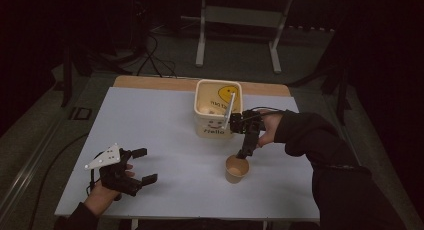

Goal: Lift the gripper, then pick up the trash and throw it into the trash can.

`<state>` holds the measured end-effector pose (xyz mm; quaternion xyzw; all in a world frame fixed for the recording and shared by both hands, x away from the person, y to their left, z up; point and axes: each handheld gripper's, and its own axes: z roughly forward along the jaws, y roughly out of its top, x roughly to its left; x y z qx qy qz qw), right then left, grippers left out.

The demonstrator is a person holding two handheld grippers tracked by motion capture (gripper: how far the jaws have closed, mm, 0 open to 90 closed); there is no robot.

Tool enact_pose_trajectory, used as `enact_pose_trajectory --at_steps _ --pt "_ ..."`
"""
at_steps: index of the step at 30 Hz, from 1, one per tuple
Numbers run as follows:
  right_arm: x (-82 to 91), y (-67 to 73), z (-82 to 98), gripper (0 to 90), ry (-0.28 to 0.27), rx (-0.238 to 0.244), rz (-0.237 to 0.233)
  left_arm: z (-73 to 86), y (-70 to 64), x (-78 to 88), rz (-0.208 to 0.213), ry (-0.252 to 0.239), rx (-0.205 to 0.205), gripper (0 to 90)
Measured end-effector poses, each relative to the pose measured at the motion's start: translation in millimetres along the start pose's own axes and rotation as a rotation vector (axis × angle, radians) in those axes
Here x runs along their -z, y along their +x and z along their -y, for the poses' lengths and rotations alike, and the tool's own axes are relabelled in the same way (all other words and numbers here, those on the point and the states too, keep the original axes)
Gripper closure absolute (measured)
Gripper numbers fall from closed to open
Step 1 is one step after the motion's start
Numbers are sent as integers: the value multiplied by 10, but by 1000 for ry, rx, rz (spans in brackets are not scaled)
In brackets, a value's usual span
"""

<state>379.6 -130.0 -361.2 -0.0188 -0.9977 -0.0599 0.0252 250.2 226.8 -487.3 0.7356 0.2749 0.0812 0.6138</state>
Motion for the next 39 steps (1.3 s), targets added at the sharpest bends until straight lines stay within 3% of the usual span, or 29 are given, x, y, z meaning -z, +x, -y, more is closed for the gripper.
enact_pose_trajectory --at_steps 9,26,39 --pt "161 31 -18 96 16 15 -11 0 2 1 2 1 2 5" --pt "329 115 -93 90 -11 27 7 8 -1 4 4 7 3 5" --pt "271 242 -103 90 -28 44 5 2 -8 7 2 9 -3 5"
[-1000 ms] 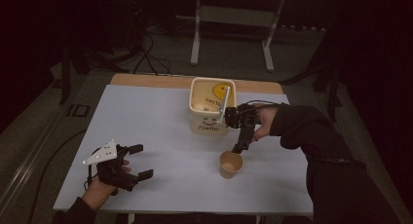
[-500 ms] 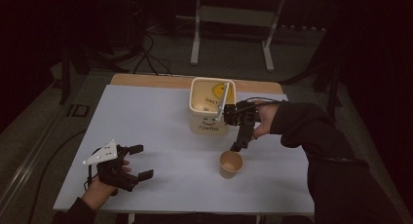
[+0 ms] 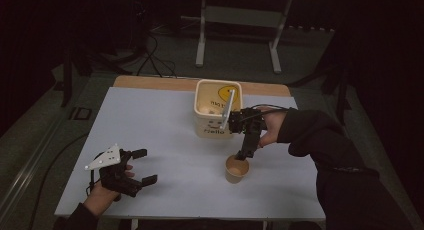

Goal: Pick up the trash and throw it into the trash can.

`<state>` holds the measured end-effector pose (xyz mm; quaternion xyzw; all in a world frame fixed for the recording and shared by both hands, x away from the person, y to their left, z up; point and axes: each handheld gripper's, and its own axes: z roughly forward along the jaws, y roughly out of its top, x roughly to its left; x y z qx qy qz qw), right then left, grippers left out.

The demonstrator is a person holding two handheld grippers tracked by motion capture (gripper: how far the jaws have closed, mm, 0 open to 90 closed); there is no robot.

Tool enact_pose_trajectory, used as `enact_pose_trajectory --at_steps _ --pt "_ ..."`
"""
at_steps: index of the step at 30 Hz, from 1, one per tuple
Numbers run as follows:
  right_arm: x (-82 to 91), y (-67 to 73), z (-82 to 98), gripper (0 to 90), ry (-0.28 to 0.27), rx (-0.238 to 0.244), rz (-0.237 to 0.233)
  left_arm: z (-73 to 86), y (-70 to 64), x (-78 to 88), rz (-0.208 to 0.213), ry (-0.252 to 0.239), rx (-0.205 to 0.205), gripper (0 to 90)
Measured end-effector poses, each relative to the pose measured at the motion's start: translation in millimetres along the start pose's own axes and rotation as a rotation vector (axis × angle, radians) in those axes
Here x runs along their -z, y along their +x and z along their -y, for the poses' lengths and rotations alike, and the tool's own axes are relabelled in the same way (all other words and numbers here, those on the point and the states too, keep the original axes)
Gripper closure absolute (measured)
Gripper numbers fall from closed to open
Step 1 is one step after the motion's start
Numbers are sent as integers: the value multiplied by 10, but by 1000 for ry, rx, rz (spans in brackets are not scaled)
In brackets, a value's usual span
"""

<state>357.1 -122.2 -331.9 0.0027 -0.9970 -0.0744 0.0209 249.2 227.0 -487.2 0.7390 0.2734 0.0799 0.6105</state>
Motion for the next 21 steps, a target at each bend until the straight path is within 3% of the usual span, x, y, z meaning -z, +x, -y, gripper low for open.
enact_pose_trajectory --at_steps 7,21 --pt "-129 59 22 89 -23 4 -5 -5 -4 -13 4 -2 -3 5" --pt "-570 121 160 89 -73 14 -21 -6 -1 -21 7 3 -9 5"
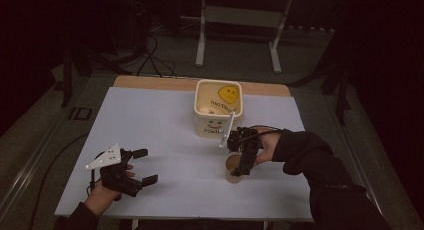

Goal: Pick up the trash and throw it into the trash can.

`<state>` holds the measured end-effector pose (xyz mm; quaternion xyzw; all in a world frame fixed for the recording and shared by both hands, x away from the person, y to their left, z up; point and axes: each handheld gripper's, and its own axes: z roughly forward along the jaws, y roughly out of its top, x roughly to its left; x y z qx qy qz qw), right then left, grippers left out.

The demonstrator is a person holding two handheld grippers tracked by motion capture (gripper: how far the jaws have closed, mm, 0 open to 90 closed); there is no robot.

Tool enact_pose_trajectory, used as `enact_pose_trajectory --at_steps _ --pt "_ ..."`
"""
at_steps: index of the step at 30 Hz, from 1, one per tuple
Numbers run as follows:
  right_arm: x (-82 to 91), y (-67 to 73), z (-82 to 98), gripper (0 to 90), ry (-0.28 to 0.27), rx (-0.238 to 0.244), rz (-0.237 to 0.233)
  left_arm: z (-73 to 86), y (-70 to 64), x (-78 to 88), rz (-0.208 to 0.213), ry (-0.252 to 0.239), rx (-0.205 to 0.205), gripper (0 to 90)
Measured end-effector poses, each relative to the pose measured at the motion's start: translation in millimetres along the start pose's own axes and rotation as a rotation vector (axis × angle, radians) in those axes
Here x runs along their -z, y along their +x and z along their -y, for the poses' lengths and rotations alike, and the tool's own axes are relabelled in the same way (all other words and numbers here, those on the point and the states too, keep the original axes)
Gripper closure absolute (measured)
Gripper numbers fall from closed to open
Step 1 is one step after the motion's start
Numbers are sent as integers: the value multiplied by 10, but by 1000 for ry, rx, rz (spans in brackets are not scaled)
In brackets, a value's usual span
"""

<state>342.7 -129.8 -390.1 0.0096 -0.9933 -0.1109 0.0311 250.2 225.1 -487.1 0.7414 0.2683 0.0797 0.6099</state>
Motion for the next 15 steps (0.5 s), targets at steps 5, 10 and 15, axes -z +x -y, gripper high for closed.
enact_pose_trajectory --at_steps 5,10,15 --pt "-82 -18 58 89 -11 -7 6 1 -1 3 1 0 4 5" --pt "-156 -38 96 89 -27 -18 8 2 0 1 1 3 4 5" --pt "-221 -64 133 89 -29 -31 12 4 0 -1 4 5 8 5"
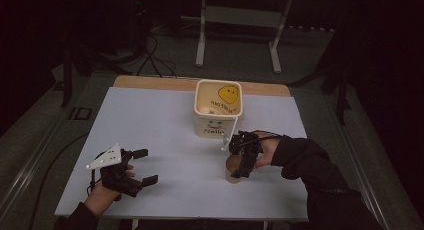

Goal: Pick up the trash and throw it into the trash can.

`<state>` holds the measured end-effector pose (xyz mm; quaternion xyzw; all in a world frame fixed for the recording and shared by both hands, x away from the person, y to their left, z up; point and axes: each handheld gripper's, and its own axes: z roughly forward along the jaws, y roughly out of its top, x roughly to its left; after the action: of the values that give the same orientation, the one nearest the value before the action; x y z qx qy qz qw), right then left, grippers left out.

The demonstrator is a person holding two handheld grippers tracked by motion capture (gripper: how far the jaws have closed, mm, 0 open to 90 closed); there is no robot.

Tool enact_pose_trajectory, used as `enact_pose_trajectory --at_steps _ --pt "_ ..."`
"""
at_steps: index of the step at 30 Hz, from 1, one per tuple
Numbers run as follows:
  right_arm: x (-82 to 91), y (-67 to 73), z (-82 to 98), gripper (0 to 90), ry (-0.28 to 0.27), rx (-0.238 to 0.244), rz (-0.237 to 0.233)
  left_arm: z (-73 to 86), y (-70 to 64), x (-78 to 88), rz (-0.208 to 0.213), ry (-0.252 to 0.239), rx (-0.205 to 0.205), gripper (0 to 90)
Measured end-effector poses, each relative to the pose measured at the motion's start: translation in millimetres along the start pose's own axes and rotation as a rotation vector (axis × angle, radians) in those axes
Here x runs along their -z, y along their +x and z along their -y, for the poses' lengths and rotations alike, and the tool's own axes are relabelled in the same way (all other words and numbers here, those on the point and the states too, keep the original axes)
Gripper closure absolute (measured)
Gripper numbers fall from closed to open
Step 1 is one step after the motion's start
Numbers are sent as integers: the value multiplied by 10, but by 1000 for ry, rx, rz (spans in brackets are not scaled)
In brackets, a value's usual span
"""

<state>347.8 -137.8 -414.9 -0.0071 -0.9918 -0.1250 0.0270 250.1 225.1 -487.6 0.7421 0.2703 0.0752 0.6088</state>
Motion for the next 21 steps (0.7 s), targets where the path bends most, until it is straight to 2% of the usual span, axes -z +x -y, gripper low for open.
enact_pose_trajectory --at_steps 21 --pt "-273 -94 128 90 21 -25 -16 7 7 -11 8 5 2 5"
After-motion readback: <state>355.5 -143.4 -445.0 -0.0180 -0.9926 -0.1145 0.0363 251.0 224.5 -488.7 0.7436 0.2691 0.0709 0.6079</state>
